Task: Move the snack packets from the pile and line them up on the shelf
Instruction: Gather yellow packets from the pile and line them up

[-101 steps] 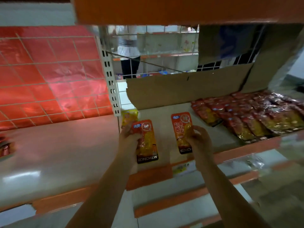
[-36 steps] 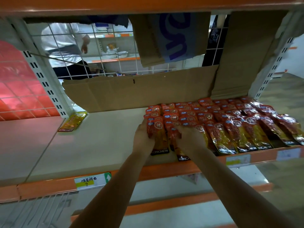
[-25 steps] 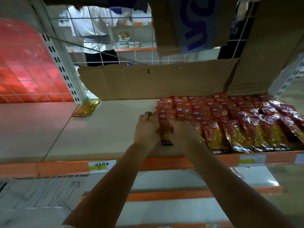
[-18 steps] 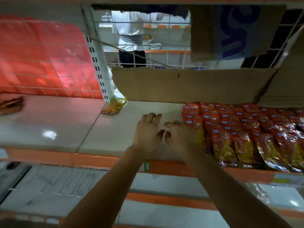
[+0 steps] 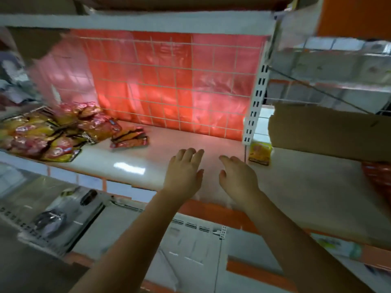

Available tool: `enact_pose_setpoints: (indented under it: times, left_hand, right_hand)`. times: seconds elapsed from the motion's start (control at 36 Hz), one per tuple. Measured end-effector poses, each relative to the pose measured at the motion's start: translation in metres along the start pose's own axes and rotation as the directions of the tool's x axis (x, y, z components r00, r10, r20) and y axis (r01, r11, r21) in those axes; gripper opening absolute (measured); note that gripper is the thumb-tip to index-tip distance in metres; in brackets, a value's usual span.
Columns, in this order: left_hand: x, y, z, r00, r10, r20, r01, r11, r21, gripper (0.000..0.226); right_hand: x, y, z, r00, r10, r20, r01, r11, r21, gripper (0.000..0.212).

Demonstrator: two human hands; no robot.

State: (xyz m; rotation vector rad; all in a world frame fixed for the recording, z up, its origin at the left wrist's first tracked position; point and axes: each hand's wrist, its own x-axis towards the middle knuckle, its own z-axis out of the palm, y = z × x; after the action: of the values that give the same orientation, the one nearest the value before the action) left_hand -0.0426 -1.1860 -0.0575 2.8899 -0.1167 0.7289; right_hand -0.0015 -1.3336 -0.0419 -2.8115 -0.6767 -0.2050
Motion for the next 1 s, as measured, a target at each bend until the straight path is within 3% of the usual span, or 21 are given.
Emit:
enact_pose_setpoints:
  times: [0.36, 0.53, 0.72, 0.83, 1.0]
  left_hand:
    - [-0.023, -0.212, -0.028, 0.973, -0.224, 0.057, 0.22, 0.973, 0.067, 0.05]
    - [-0.002, -0.286, -0.01, 0.958, -0.264, 0.109, 0.262, 0.964, 0.037, 0.039]
    - [0.046, -0.34, 0.003, 0.958, -0.207, 0.198, 0.217, 0.976, -0.028, 0.043]
    - [0.074, -0.36, 0.013, 0.932, -0.218, 0.29, 0.251, 0.964, -0.084, 0.043]
    - [0.097, -0.374, 0.033, 0.863, -0.23, 0.451, 0.213, 0.973, 0.089, 0.047]
  right_hand:
    - [0.087, -0.173, 0.063, 0.996, -0.049, 0.07, 0.048, 0.999, 0.017, 0.039]
    - [0.143, -0.207, 0.106, 0.988, 0.105, 0.116, -0.112, 0.992, 0.054, 0.039]
    - [0.2, -0.232, 0.139, 0.967, 0.24, 0.083, -0.249, 0.962, 0.117, 0.049]
    - [0.224, -0.237, 0.148, 0.964, 0.243, 0.104, -0.254, 0.962, 0.105, 0.045]
    - [0.242, -0.25, 0.155, 0.934, 0.313, 0.174, -0.346, 0.914, 0.211, 0.046]
